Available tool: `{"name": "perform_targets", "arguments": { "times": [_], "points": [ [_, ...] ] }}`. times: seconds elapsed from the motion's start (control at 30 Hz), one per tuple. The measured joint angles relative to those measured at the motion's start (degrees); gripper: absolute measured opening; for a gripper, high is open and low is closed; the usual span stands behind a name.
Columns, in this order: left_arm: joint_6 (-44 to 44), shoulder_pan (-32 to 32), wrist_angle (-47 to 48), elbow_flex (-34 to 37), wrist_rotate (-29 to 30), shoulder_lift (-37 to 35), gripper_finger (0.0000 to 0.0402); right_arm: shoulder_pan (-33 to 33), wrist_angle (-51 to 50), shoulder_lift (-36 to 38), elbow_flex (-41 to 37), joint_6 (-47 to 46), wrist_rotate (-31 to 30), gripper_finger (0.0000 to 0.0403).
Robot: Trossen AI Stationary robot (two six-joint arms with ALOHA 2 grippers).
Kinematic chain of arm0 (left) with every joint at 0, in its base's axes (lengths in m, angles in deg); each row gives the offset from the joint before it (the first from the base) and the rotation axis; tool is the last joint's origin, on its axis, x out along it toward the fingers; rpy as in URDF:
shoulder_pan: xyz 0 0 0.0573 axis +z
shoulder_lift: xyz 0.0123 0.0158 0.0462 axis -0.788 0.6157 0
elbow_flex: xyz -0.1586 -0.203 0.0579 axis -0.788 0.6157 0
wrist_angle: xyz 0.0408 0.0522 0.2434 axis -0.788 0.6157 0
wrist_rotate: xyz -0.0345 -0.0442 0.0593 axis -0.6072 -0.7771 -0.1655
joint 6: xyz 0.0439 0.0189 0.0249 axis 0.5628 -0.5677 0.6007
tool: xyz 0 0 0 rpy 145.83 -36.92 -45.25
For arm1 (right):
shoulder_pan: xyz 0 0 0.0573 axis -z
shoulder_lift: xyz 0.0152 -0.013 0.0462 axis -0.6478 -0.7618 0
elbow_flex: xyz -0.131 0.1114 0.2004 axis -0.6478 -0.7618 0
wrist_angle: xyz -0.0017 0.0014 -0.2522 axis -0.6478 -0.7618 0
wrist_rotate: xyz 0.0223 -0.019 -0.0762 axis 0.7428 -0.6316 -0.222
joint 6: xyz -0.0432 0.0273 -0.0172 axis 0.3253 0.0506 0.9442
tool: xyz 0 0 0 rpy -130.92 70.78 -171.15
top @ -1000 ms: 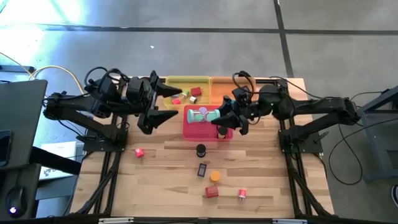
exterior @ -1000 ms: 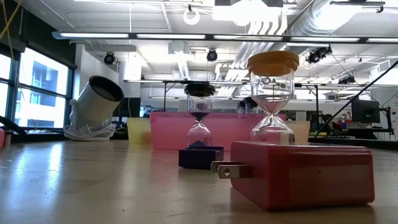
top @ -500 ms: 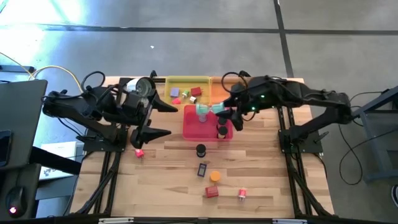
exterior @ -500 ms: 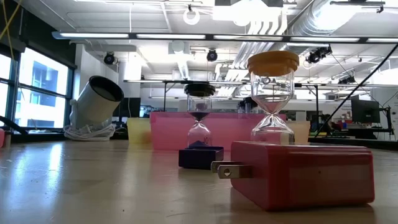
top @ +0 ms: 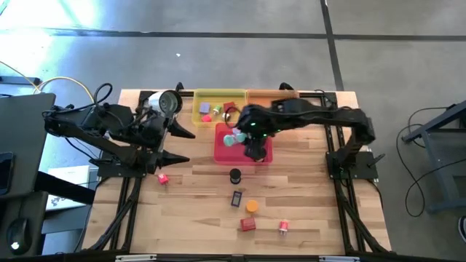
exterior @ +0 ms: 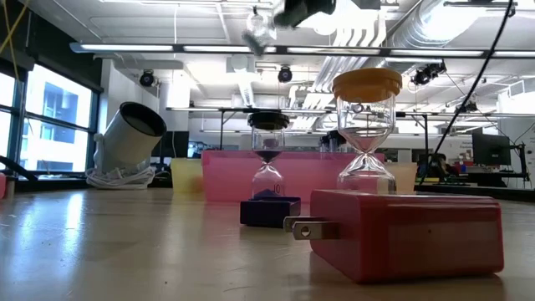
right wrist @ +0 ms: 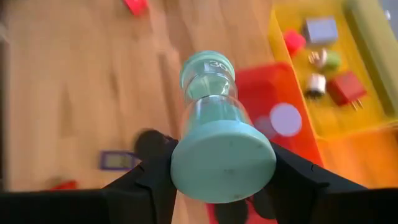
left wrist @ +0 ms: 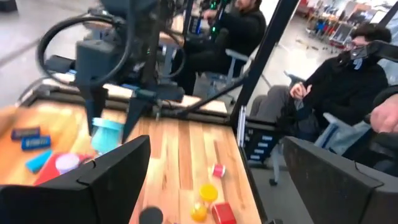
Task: Pick & Place Office items
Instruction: Put the blue hourglass into the red bin
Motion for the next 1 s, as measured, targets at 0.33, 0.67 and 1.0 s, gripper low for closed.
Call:
{"name": "perform_targets", "arguments": {
  "times": [0.33,0.67,1.0],
  "points": [
    [-0.44,-2.17,3.47,0.02,-0.02,1.76,0.0359,3.16,-6.83,-10.06,0.65,3.36,-2.63,0.0187],
    [-0.41,-2.16,4.60,0.02,-0.04,3.59,0.0359,2.85,-11.60,-15.53,0.65,5.91,-3.57,0.0188],
    [0.44,-2.13,4.63,0.07,-0.04,4.56,0.0359,2.88,-11.78,-19.05,0.63,7.88,-3.44,0.0188]
  ]
}}
